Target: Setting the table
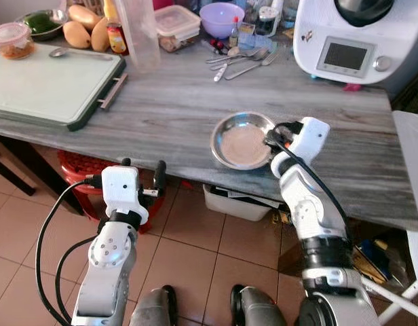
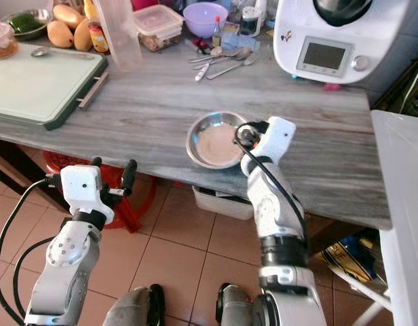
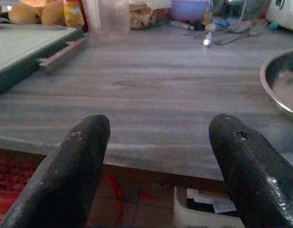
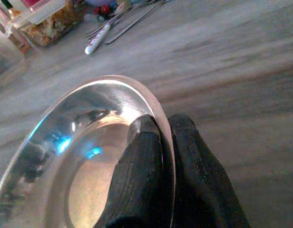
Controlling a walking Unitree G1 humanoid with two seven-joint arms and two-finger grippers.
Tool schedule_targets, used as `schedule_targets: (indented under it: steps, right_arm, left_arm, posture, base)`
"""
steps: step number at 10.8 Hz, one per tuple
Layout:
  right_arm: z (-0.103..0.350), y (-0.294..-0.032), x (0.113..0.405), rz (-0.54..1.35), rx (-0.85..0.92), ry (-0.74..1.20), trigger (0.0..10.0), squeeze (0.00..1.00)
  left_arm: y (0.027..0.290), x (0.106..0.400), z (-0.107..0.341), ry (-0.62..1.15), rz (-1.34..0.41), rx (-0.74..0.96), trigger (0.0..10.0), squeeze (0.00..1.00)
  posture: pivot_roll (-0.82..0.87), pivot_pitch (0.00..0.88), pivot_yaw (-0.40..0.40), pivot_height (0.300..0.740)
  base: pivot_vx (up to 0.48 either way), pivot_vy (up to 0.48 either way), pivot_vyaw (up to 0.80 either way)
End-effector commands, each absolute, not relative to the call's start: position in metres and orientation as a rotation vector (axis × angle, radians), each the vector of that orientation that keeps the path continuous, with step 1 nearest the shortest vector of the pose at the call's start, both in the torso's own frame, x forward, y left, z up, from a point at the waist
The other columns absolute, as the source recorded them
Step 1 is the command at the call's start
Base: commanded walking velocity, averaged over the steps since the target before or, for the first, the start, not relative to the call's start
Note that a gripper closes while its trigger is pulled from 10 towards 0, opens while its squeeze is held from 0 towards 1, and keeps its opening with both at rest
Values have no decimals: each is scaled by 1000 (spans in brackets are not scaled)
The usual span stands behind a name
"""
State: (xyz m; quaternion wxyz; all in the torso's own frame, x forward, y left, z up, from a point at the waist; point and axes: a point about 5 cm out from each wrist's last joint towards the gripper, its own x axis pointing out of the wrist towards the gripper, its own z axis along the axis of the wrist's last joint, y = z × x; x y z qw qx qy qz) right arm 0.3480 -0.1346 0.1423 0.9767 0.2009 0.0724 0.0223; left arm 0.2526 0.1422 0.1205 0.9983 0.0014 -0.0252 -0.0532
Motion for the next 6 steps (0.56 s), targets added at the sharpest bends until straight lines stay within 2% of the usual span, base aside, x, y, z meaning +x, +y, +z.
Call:
schedule_targets:
  steps: [1,3,4,6]
  right_arm:
    - [119,-132,344,35,379,255,10000,0]
    - [116,-122,348,78,418,284,10000,4]
    - [113,-118,348,93,430,304,10000,1000]
    - [111,-113,346,106,441,314,10000,1000]
  left_arm:
    - [141,250,119,-39,-112,16,10000,0]
    - [140,250,118,-30,-116,29,10000,0]
    - [141,251,118,-29,-112,28,10000,0]
    - [144,251,119,-35,-99,31,10000,0]
  posture:
    - [5,197,-13,740]
    - [3,198,-14,740]
    - [3,198,-14,740]
    - [9,197,-15,740]
  base:
    - [0,0,0]
    - [0,0,0]
    - [0,0,0]
    - [0,0,0]
